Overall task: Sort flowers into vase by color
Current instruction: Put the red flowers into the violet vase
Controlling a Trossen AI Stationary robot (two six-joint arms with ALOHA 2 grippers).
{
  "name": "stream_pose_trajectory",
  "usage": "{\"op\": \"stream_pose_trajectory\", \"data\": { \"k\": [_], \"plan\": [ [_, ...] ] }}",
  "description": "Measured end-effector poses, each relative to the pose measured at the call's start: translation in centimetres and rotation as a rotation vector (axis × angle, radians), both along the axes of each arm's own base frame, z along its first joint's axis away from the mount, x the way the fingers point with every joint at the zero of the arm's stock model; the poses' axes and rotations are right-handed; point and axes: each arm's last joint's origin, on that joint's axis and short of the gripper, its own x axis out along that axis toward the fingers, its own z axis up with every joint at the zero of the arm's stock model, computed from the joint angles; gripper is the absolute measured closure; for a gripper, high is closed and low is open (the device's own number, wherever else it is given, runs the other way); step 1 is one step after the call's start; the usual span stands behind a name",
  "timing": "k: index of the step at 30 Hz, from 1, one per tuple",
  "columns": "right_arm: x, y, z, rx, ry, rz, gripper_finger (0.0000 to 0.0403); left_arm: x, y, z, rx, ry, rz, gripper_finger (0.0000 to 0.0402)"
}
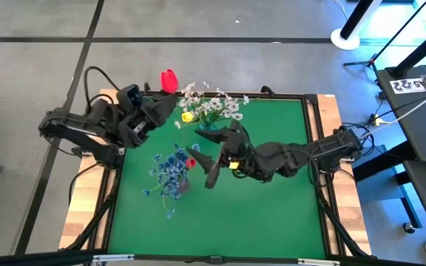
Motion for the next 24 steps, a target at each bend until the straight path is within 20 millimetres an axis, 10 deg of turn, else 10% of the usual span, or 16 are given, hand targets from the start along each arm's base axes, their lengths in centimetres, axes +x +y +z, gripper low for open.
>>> {"op": "stream_pose_trajectory", "data": {
  "k": [10, 18, 24],
  "plan": [
    [0.4, -0.6, -0.9, 0.038, 0.071, 0.019, 0.0223, 1.6, -0.4, -1.0, 0.049, 0.043, 0.014, 0.0396],
    [0.2, -0.1, -1.4, 0.032, 0.113, 0.010, 0.0387, 1.8, -1.3, -1.3, 0.126, 0.107, 0.024, 0.0391],
    [-0.8, -0.4, -1.5, 0.087, 0.186, 0.040, 0.0396, 1.5, -1.6, -2.2, 0.170, 0.306, -0.008, 0.0346]
  ]
}}
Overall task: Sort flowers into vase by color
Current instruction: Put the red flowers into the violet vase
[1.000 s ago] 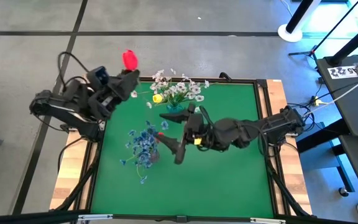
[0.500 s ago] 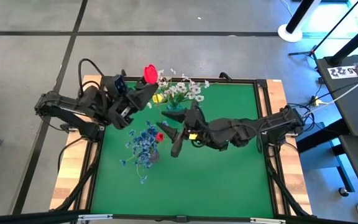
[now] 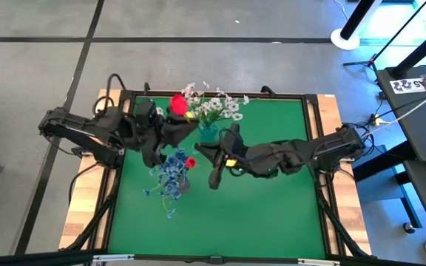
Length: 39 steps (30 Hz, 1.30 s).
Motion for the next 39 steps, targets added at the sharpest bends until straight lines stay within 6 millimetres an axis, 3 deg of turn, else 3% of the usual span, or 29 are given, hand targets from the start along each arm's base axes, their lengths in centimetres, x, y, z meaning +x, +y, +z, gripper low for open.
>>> {"op": "stream_pose_trajectory", "data": {
  "k": [7, 13, 17, 24, 26, 29, 32, 39],
  "plan": [
    [-1.4, 0.4, -0.1, 0.077, 0.094, 0.135, 0.0398, -0.4, 0.4, -1.3, 0.010, 0.212, -0.080, 0.0276],
    [-1.5, 0.3, -0.7, 0.107, 0.140, 0.126, 0.0393, -0.2, 0.3, -1.5, 0.045, 0.227, -0.065, 0.0261],
    [-1.8, 0.7, -0.7, 0.091, 0.143, 0.092, 0.0392, -0.1, 0.3, -1.8, 0.048, 0.257, -0.063, 0.0287],
    [-2.0, 1.2, -0.8, 0.085, 0.152, 0.093, 0.0391, -0.1, 0.3, -2.1, 0.062, 0.292, -0.032, 0.0385],
    [-2.1, 1.5, -0.9, 0.073, 0.150, 0.079, 0.0384, -0.3, 0.1, -2.0, 0.085, 0.292, -0.030, 0.0393],
    [-2.3, 2.0, -0.5, 0.065, 0.119, 0.094, 0.0349, -0.9, -0.2, -1.3, 0.128, 0.331, -0.040, 0.0397],
    [-2.4, 2.5, 0.0, 0.082, 0.074, 0.111, 0.0288, -1.8, -0.9, -0.3, 0.189, 0.444, -0.037, 0.0397],
    [-4.9, 4.5, 1.5, 0.034, 0.016, 0.048, 0.0153, -5.8, -5.0, 0.8, 0.302, 0.564, -0.081, 0.0398]
  ]
}}
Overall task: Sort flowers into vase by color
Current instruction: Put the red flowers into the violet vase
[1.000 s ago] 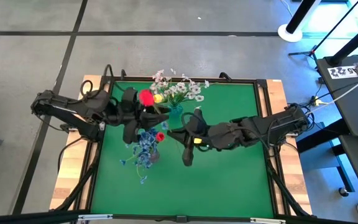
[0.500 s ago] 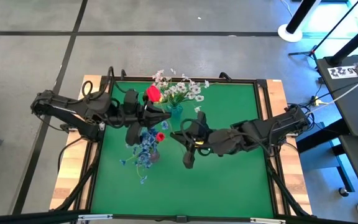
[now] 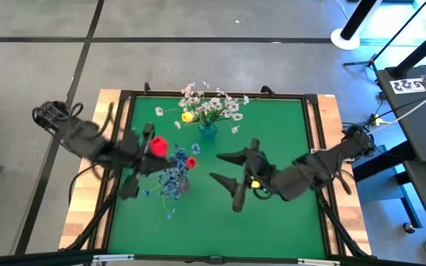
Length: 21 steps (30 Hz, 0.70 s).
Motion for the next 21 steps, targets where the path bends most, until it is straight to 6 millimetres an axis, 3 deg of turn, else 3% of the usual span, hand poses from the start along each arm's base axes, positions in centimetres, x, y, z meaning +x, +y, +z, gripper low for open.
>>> {"op": "stream_pose_trajectory", "data": {
  "k": [4, 10, 15, 21],
  "plan": [
    [-1.2, 1.4, -0.1, -0.031, -0.002, -0.106, 0.0121, -1.8, -3.1, -1.5, 0.052, 0.024, 0.029, 0.0399],
    [-2.4, 2.4, -0.5, -0.048, 0.007, -0.244, 0.0116, -3.3, -7.3, -6.4, 0.185, 0.034, 0.063, 0.0399],
    [-2.3, 2.0, -0.6, -0.054, 0.003, -0.309, 0.0116, -0.8, -9.1, -9.6, 0.210, -0.037, 0.065, 0.0399],
    [-1.9, 1.6, -0.6, 0.009, -0.018, -0.306, 0.0116, 2.9, -9.5, -11.4, 0.355, 0.002, 0.148, 0.0400]
  ]
}}
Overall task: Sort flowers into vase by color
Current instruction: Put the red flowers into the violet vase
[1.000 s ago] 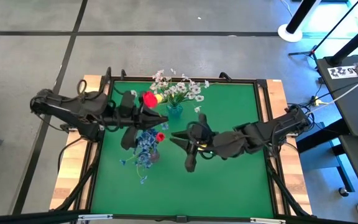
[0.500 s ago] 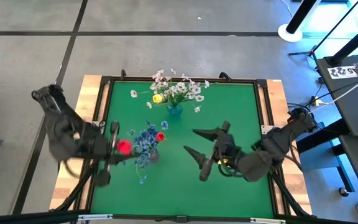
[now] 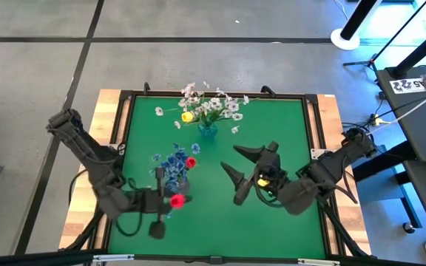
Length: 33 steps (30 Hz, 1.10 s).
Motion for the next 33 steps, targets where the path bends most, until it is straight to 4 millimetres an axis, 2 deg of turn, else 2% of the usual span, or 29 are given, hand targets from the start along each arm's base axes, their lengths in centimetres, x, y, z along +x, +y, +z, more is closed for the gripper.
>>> {"op": "stream_pose_trajectory", "data": {
  "k": [3, 9, 14, 21, 33],
  "plan": [
    [-0.2, 0.8, -0.2, 0.001, 0.001, 0.021, 0.0116, 0.6, 0.8, 0.2, 0.083, 0.017, 0.111, 0.0400],
    [-1.3, 3.2, -0.9, -0.031, 0.014, 0.032, 0.0116, 0.4, 1.6, 1.2, 0.193, 0.045, 0.301, 0.0400],
    [-2.2, 4.3, -1.6, -0.027, 0.021, 0.018, 0.0116, -0.2, 1.5, 1.4, 0.114, 0.023, 0.400, 0.0400],
    [-3.2, 4.7, -2.7, 0.000, 0.056, 0.029, 0.0116, -0.7, 1.2, 0.9, -0.057, -0.013, 0.401, 0.0400],
    [-3.4, 4.8, -2.9, 0.016, 0.064, 0.042, 0.0116, -1.0, 0.8, 0.2, 0.008, 0.062, 0.305, 0.0400]
  ]
}}
